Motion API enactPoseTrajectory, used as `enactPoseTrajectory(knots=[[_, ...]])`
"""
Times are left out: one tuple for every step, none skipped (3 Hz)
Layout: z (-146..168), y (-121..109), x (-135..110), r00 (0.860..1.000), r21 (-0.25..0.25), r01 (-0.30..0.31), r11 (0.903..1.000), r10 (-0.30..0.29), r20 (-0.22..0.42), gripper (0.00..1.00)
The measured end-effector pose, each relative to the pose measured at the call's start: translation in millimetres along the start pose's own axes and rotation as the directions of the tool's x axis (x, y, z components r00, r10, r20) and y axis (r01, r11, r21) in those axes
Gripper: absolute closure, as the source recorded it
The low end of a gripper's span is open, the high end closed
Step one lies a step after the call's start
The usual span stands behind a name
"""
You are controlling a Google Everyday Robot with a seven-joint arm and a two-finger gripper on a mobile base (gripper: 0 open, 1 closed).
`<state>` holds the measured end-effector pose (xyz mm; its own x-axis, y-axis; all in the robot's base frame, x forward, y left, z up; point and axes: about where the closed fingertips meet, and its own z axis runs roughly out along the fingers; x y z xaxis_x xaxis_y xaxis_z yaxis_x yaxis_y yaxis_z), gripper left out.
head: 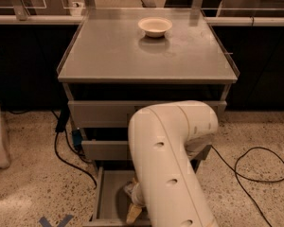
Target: Pick blue plastic bottle from bottom drawer and place on counter
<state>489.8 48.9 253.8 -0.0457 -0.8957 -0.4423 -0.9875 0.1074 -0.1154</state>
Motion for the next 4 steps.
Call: enactPoseTrajectory(knots=[[-1,-10,14,0.997,0.068,-0.048,0.9965,0.052,-0.056,0.0],[13,-13,23,0.994,0.107,-0.094,0.9898,0.099,-0.043,0.0],[40,-18,29,0.99,0.134,-0.138,0.9814,0.138,0.003,0.0],[61,-23,32,0.984,0.162,-0.175,0.9713,0.169,0.05,0.0]])
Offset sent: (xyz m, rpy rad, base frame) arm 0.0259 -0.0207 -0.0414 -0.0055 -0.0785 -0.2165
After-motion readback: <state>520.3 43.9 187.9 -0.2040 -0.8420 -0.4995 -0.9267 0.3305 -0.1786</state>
